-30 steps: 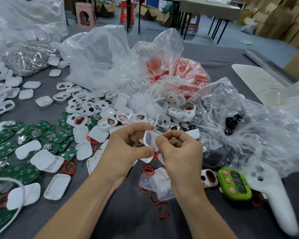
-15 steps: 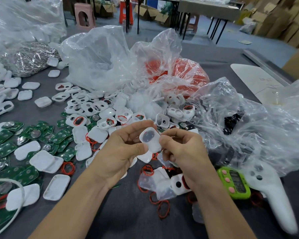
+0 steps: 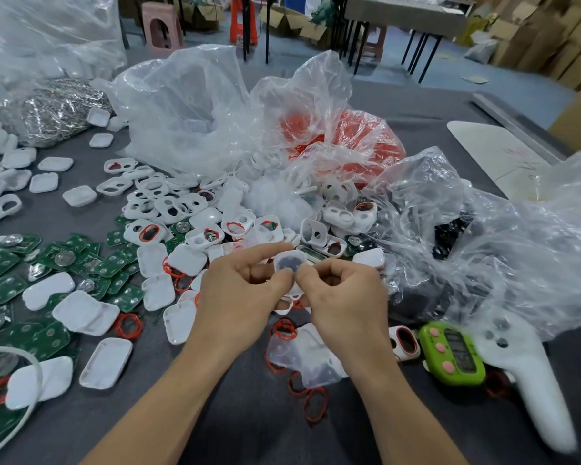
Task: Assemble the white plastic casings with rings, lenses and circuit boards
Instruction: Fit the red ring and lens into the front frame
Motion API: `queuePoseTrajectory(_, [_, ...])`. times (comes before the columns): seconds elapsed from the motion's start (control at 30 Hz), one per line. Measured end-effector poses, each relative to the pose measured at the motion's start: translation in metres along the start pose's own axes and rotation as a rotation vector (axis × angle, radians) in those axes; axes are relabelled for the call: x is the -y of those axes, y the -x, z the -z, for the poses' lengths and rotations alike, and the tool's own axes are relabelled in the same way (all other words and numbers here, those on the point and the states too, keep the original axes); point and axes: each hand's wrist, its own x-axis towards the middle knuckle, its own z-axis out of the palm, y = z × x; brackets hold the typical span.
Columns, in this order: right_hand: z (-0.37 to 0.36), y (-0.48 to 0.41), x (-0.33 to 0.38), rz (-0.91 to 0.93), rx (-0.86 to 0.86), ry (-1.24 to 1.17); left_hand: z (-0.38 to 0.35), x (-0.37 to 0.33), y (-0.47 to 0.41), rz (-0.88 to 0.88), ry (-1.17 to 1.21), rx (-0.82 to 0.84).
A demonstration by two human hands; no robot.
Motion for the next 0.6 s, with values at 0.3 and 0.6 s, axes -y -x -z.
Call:
queuePoseTrajectory(0.3, [0.0018, -0.0021, 0.0028, -0.038, 0.139, -0.112, 0.0009, 0.0023, -0.0024, -0.002, 0.004, -0.036])
queuePoseTrajectory(0.6, [0.0000, -0.0009, 0.0047, -0.048, 0.246, -0.197, 0.0026, -0.0012, -0.0020, -0.033, -0.001, -0.053])
